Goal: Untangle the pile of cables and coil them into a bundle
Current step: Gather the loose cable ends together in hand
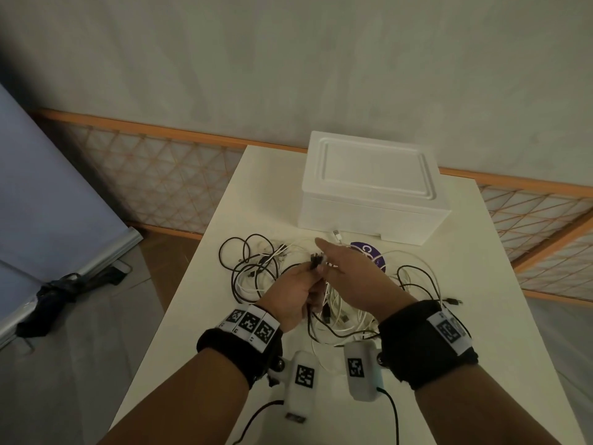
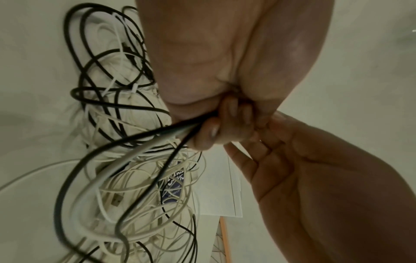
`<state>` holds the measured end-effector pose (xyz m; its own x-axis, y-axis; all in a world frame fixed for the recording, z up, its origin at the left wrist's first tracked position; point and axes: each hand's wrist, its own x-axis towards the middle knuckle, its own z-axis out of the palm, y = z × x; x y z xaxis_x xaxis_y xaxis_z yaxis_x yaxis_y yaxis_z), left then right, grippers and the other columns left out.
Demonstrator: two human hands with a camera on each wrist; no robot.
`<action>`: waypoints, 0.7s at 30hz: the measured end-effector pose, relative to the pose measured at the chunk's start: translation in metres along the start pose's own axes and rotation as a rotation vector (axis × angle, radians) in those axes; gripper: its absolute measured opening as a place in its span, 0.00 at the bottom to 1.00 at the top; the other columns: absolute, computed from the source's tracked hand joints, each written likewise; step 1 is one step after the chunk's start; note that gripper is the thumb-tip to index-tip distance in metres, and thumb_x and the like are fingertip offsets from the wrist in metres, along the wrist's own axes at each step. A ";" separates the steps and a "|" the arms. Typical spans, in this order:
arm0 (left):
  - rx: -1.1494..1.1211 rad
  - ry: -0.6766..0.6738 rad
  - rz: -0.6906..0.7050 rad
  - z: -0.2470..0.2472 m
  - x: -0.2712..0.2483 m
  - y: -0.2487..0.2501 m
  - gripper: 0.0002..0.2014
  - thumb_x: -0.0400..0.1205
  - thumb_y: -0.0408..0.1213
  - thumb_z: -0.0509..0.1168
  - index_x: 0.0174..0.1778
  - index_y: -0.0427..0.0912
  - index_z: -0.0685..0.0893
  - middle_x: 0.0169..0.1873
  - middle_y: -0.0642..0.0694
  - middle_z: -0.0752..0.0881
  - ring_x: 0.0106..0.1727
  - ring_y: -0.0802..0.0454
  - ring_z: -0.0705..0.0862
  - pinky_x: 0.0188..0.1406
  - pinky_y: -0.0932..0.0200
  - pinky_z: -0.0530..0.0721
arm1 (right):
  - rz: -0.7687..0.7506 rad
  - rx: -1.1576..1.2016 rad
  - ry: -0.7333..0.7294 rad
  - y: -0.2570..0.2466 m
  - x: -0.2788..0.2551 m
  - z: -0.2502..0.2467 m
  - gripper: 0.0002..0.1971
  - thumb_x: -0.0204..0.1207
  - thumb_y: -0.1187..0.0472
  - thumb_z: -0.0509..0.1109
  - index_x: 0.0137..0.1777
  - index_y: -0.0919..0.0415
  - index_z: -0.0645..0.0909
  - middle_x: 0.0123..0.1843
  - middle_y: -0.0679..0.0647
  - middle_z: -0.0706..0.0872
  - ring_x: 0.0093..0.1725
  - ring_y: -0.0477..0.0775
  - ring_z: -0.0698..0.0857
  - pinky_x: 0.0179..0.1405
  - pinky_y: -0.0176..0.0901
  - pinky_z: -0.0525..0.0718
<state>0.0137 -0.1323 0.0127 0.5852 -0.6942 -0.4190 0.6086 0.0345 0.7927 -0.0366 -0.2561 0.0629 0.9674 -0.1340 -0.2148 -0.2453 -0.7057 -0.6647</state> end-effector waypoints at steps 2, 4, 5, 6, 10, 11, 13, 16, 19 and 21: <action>-0.060 -0.005 -0.071 0.002 0.001 0.005 0.14 0.86 0.37 0.51 0.34 0.43 0.74 0.24 0.49 0.66 0.22 0.56 0.61 0.23 0.60 0.64 | 0.007 0.046 0.063 0.000 -0.001 0.003 0.26 0.82 0.64 0.59 0.80 0.53 0.65 0.74 0.52 0.76 0.74 0.51 0.73 0.73 0.41 0.68; -0.076 -0.029 -0.104 0.003 0.001 0.009 0.15 0.84 0.36 0.48 0.34 0.42 0.75 0.24 0.48 0.68 0.22 0.55 0.64 0.24 0.60 0.66 | 0.006 0.043 0.106 -0.001 -0.003 0.004 0.26 0.79 0.69 0.58 0.77 0.53 0.70 0.71 0.52 0.79 0.70 0.50 0.77 0.70 0.37 0.71; -0.056 -0.047 -0.101 0.003 0.000 0.010 0.15 0.84 0.35 0.48 0.35 0.41 0.74 0.24 0.48 0.69 0.22 0.55 0.65 0.25 0.59 0.66 | 0.005 0.040 0.112 -0.002 -0.003 0.003 0.27 0.78 0.71 0.58 0.76 0.53 0.72 0.69 0.52 0.81 0.67 0.49 0.79 0.66 0.34 0.72; -0.029 -0.069 -0.095 0.004 -0.001 0.011 0.14 0.85 0.34 0.48 0.35 0.41 0.74 0.24 0.48 0.69 0.23 0.54 0.66 0.27 0.58 0.67 | 0.005 0.039 0.104 -0.003 -0.003 0.002 0.27 0.77 0.72 0.57 0.75 0.52 0.74 0.67 0.53 0.83 0.63 0.48 0.81 0.62 0.31 0.73; 0.038 -0.166 -0.066 0.011 -0.003 0.013 0.12 0.88 0.31 0.51 0.39 0.39 0.73 0.25 0.48 0.72 0.26 0.54 0.69 0.31 0.58 0.71 | 0.017 -0.053 0.027 -0.005 -0.007 -0.009 0.27 0.78 0.70 0.54 0.76 0.51 0.72 0.65 0.54 0.83 0.57 0.47 0.84 0.57 0.31 0.76; 0.038 -0.184 -0.053 0.012 -0.003 0.012 0.11 0.88 0.30 0.51 0.41 0.38 0.74 0.26 0.48 0.73 0.27 0.54 0.71 0.32 0.58 0.73 | 0.018 -0.086 0.023 -0.004 -0.008 -0.012 0.27 0.79 0.69 0.54 0.78 0.51 0.69 0.68 0.53 0.82 0.62 0.49 0.82 0.61 0.34 0.76; 0.046 -0.198 -0.012 0.012 -0.002 0.010 0.10 0.88 0.27 0.51 0.43 0.37 0.76 0.28 0.48 0.75 0.27 0.55 0.73 0.34 0.59 0.77 | 0.038 -0.084 0.059 0.004 -0.006 -0.012 0.28 0.81 0.66 0.54 0.81 0.52 0.61 0.67 0.53 0.82 0.64 0.51 0.80 0.64 0.40 0.74; -0.053 -0.149 0.101 0.012 0.003 0.012 0.11 0.88 0.30 0.51 0.48 0.37 0.79 0.30 0.49 0.82 0.32 0.54 0.80 0.37 0.59 0.81 | 0.106 0.362 0.089 0.019 -0.005 -0.001 0.27 0.83 0.53 0.59 0.80 0.57 0.61 0.51 0.50 0.83 0.47 0.49 0.82 0.59 0.45 0.79; -0.283 -0.021 0.187 0.012 0.010 0.016 0.12 0.88 0.34 0.51 0.43 0.37 0.77 0.29 0.46 0.84 0.31 0.51 0.84 0.38 0.58 0.85 | 0.128 0.508 -0.070 0.022 -0.010 0.007 0.23 0.82 0.43 0.60 0.65 0.61 0.75 0.43 0.53 0.86 0.38 0.48 0.87 0.44 0.45 0.87; -0.358 0.069 0.191 0.008 0.013 0.018 0.12 0.89 0.36 0.51 0.42 0.39 0.75 0.24 0.46 0.78 0.24 0.51 0.79 0.32 0.57 0.85 | 0.115 0.342 -0.126 0.018 -0.020 0.004 0.18 0.83 0.46 0.61 0.54 0.63 0.79 0.32 0.51 0.83 0.30 0.48 0.84 0.39 0.49 0.86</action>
<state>0.0277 -0.1468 0.0252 0.7326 -0.6019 -0.3179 0.6269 0.4145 0.6597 -0.0604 -0.2634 0.0529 0.9224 -0.0974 -0.3737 -0.3789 -0.4152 -0.8270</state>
